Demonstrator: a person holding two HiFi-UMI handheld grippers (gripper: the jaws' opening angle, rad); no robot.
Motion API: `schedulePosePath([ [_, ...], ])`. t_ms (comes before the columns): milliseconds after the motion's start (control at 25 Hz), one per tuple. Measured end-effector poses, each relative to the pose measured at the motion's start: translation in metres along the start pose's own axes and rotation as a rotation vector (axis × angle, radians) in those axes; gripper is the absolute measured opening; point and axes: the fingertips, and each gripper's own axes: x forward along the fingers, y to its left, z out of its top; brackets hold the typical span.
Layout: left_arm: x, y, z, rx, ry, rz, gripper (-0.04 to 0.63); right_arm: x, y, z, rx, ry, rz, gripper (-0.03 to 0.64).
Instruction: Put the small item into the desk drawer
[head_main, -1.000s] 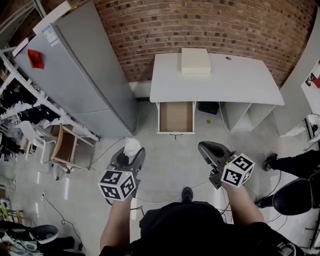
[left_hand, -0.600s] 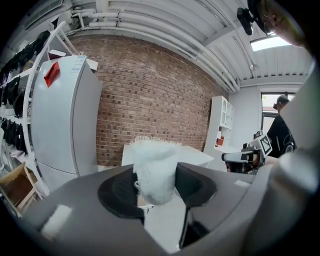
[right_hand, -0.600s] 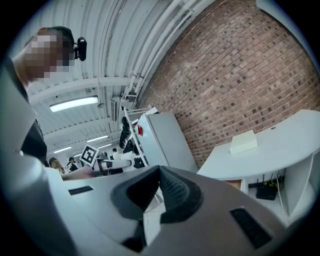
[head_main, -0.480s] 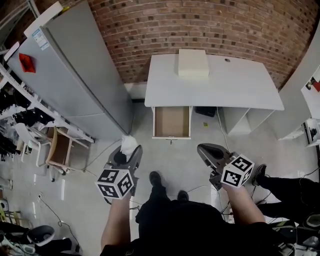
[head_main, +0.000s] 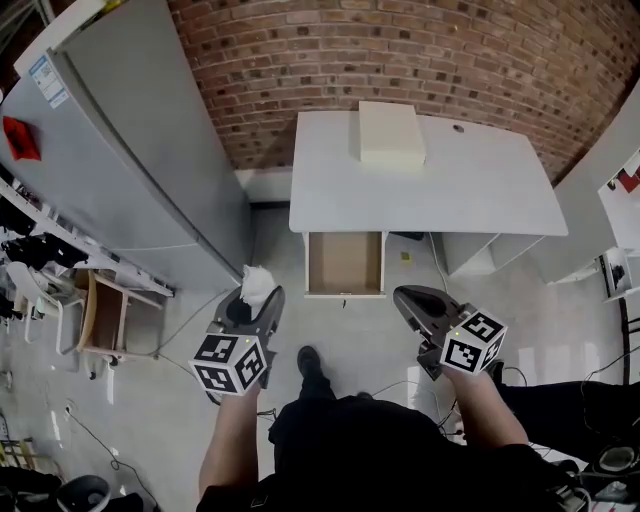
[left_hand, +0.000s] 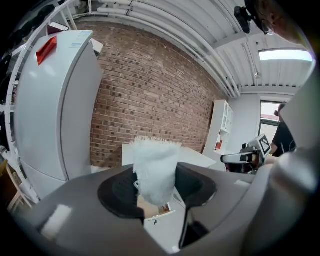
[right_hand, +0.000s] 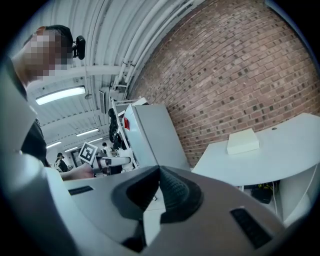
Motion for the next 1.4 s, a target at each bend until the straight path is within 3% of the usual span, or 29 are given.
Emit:
schedulePosePath([
  [320, 0.045, 0.086, 0.037, 0.008, 0.002, -0.039, 0.198, 0.098, -0.012, 0.028, -0.006, 0.016, -0.015, 0.011],
  [600, 0.071, 0.113, 0.040, 0.003, 0.037, -0.095, 0.199, 0.130, -0.020, 0.035, 0.013, 0.013, -0.059, 0.012],
  [1040, 0.111, 0.068, 0.035, -0.026, 0.070, -0.094, 0.199, 0.100, -0.063, 0.041, 0.036, -0.009, -0.055, 0.011],
  [1400, 0.134, 0.011, 0.002, -0.006, 0.162, -0.117, 0.198, 0.062, -0.107, 0.009, 0.115, -0.008, -0.084, 0.011],
])
